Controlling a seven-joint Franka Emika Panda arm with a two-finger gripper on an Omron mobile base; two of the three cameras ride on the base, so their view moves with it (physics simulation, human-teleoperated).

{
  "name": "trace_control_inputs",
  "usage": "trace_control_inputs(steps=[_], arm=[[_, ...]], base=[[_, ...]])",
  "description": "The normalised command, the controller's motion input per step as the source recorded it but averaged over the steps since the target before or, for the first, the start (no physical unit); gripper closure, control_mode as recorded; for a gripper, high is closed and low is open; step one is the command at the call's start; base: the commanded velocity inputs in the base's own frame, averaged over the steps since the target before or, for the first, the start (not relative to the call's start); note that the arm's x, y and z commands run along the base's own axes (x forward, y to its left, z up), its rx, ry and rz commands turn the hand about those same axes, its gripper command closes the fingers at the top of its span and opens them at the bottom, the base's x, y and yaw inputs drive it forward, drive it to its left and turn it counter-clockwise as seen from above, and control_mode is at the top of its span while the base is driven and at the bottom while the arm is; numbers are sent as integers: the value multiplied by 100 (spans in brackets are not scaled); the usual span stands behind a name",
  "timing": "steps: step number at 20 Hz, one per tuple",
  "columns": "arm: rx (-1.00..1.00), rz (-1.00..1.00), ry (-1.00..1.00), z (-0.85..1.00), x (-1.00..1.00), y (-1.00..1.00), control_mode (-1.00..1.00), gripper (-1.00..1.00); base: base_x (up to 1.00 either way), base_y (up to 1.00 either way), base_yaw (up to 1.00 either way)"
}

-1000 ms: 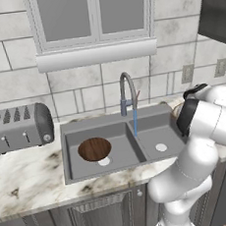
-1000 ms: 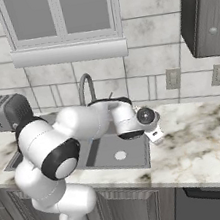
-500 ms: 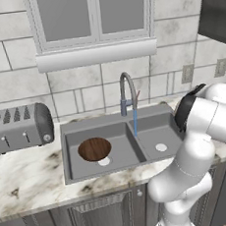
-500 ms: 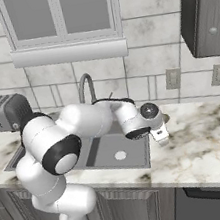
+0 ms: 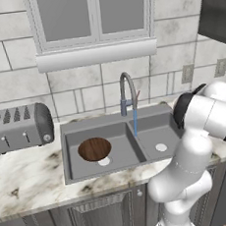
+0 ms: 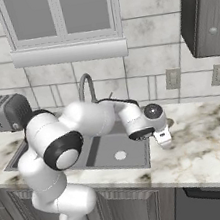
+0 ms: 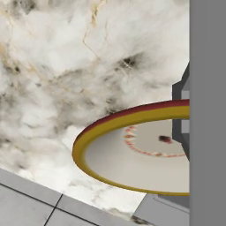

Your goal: Rinse each bowl for a few seconds and place them down in the sink or on the counter.

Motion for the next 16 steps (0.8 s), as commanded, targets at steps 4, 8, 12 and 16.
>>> trace_control_inputs(steps=[4,8,12,16], arm=[[4,-1,1,-24,-6,-18,-100,100],[4,-1,2,-24,-5,-21,-100,100],[4,-1,1,-24,-5,-23,-100,100],[4,-1,1,-24,-5,-21,-100,100]], base=[[0,0,0],[0,0,0],[0,0,0],[0,0,0]])
